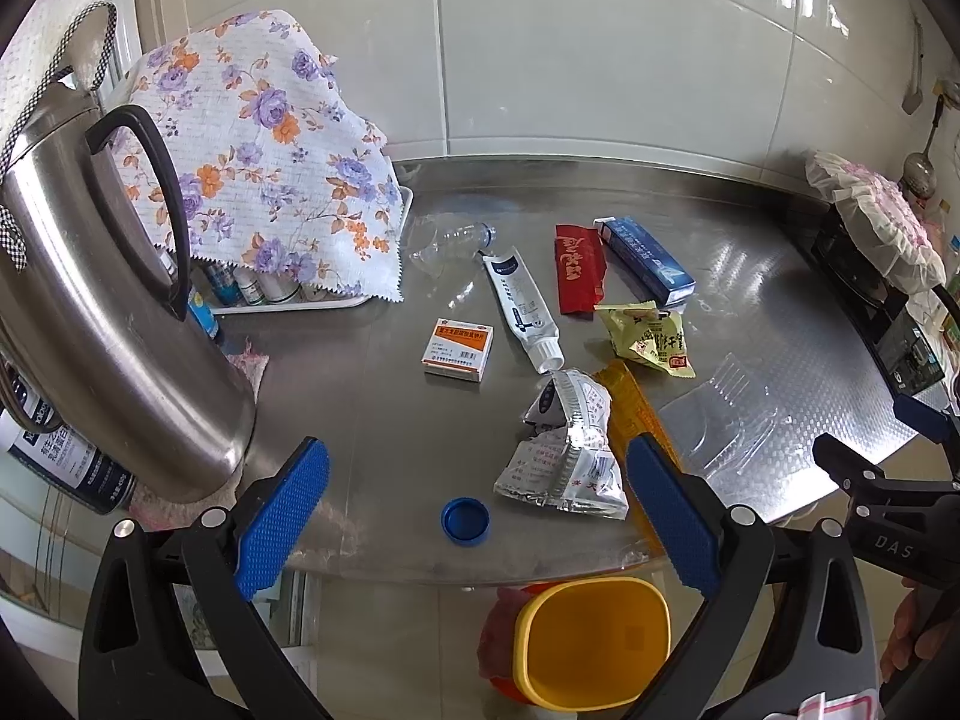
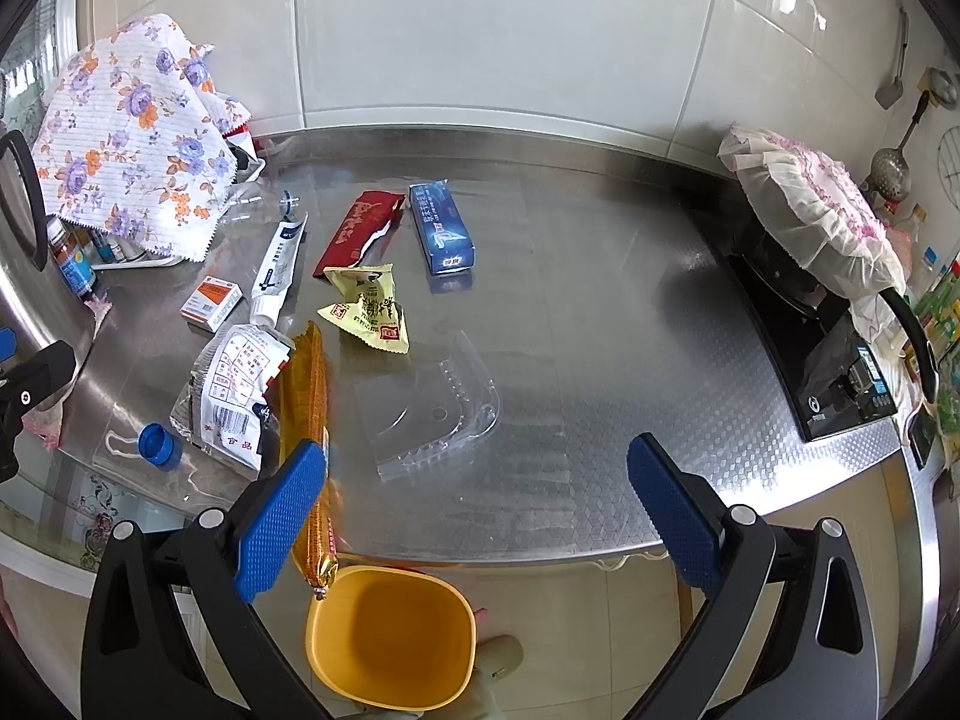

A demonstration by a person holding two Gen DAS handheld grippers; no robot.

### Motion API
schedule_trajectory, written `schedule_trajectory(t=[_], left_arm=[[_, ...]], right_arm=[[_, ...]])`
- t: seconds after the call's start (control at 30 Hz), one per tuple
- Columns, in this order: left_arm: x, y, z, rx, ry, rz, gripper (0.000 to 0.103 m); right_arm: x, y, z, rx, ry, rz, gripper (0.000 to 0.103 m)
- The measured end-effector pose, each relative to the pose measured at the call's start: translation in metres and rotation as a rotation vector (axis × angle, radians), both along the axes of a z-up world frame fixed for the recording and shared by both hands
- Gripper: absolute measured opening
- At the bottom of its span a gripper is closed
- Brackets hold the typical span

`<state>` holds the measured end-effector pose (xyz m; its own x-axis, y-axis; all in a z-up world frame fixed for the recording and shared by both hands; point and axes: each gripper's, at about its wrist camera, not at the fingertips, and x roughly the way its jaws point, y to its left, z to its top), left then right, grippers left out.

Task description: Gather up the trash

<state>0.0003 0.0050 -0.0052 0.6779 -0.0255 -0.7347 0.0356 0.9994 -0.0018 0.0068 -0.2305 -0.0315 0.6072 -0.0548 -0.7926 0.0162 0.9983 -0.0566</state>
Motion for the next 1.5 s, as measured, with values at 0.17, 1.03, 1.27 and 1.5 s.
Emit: schedule_trajectory(t=[0.17, 1.03, 1.27, 1.5], left_arm=[[0.002, 0.002, -0.004, -0.027, 0.014, 0.005, 0.098], [0.034, 0.05, -0.076, -0.104, 0.137, 0.096, 0.098], [0.039, 0.049, -0.084, -0.21, 0.129, 0.014, 0.098], [0.056, 0.003, -0.088, -0.13, 0.136, -0.09, 0.098]], right_arm=[[0.001, -0.005, -0.005, 0.009, 0.007, -0.01, 0.1], [0.071, -0.018, -0.063, 0.023, 0.12, -0.036, 0.1], [0.094, -0.02, -0.091, 0.052, 0.193, -0.02, 0.08], [0.103, -0.023, -0.098, 0.108, 0.211, 0.017, 0.045]])
